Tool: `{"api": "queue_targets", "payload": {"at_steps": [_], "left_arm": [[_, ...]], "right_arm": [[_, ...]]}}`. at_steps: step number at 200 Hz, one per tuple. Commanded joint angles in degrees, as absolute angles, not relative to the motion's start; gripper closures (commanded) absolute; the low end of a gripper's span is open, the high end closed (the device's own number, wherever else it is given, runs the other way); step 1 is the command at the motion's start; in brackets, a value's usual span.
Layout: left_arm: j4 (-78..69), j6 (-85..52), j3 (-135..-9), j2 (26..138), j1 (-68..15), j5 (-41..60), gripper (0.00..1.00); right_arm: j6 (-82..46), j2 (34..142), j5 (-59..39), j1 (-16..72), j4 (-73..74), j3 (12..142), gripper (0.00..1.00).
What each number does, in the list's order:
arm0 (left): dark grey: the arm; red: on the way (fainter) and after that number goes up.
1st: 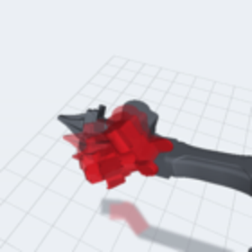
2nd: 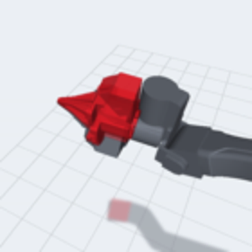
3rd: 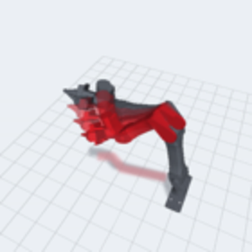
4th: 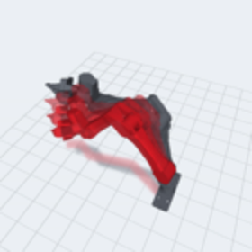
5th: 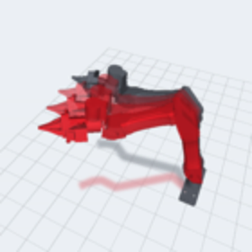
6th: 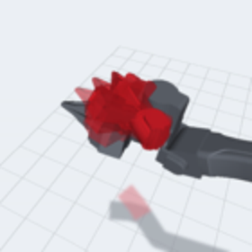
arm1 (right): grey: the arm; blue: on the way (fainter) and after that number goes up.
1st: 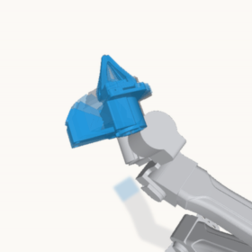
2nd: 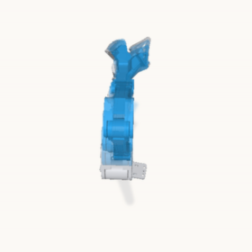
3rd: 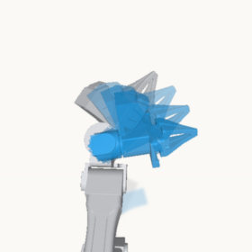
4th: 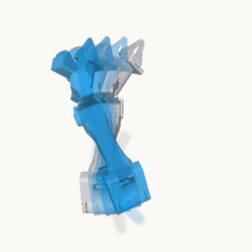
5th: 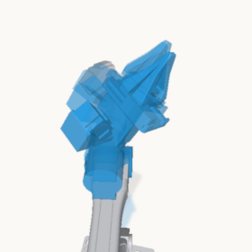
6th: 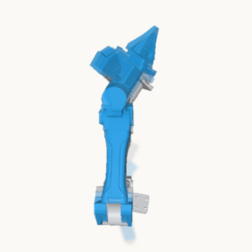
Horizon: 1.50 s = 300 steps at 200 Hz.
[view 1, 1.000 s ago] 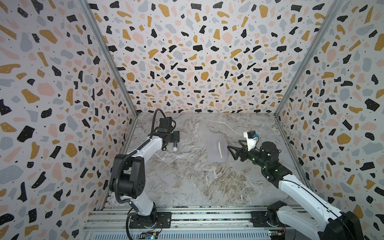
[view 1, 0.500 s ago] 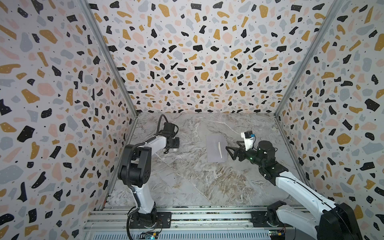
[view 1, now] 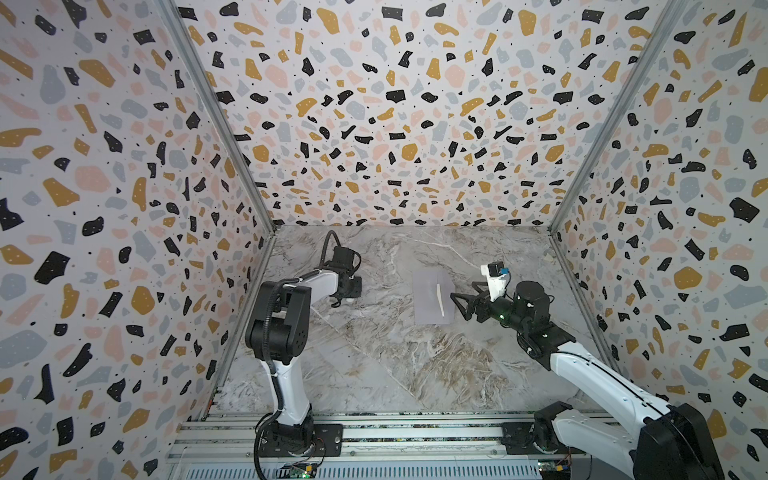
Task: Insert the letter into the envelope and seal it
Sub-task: 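Lower the left gripper onto the blue glue stick and grasp it, then lift the glue stick with the left gripper toward the right gripper while the right approaches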
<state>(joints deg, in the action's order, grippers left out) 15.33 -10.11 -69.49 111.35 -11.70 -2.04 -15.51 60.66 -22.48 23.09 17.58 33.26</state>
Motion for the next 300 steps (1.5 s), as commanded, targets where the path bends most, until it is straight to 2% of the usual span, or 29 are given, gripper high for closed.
{"api": "queue_targets", "payload": {"at_steps": [1, 42, 57, 79, 119, 146, 172, 213, 259, 278, 300], "left_arm": [[14.6, -10.2, -71.1, 112.5, -12.0, -3.0, 0.70], [13.7, -9.8, -70.8, 112.3, -12.5, -2.5, 0.85], [12.9, -8.7, -71.0, 110.0, -13.2, -0.8, 0.87], [10.0, -6.4, -70.3, 103.4, -14.7, 1.7, 0.90], [0.0, -0.1, -64.6, 88.0, -17.7, 13.3, 0.96], [-5.8, 3.9, -58.7, 78.7, -19.4, 17.3, 1.00], [-6.9, 9.5, -55.5, 73.4, -21.4, 20.1, 1.00], [-7.8, 22.5, -50.0, 68.2, -26.0, 21.6, 1.00], [-7.4, 34.4, -45.3, 64.6, -29.1, 21.4, 1.00], [-9.0, 36.8, -43.3, 62.8, -29.3, 21.4, 1.00], [-9.2, 38.6, -42.2, 61.9, -29.6, 21.0, 1.00]], "right_arm": [[-15.1, 60.5, -22.9, 22.9, 18.5, 34.2, 0.04], [-15.0, 60.9, -22.9, 22.9, 18.2, 34.6, 0.04], [-15.1, 61.0, -23.0, 22.8, 17.7, 35.2, 0.04], [-15.1, 61.7, -23.5, 22.8, 15.5, 37.6, 0.04], [-14.7, 63.9, -27.2, 22.4, 6.3, 47.4, 0.04], [-13.8, 66.0, -33.7, 22.1, -0.3, 54.7, 0.04], [-12.1, 68.8, -40.1, 22.1, -7.4, 62.4, 0.03], [-11.4, 73.4, -44.8, 23.2, -15.8, 70.9, 0.03], [-7.6, 82.4, -41.0, 30.6, -28.4, 82.3, 0.03], [-8.0, 85.7, -40.1, 31.8, -30.7, 84.8, 0.07], [-9.5, 87.5, -40.1, 32.7, -30.2, 85.6, 0.17]]}}
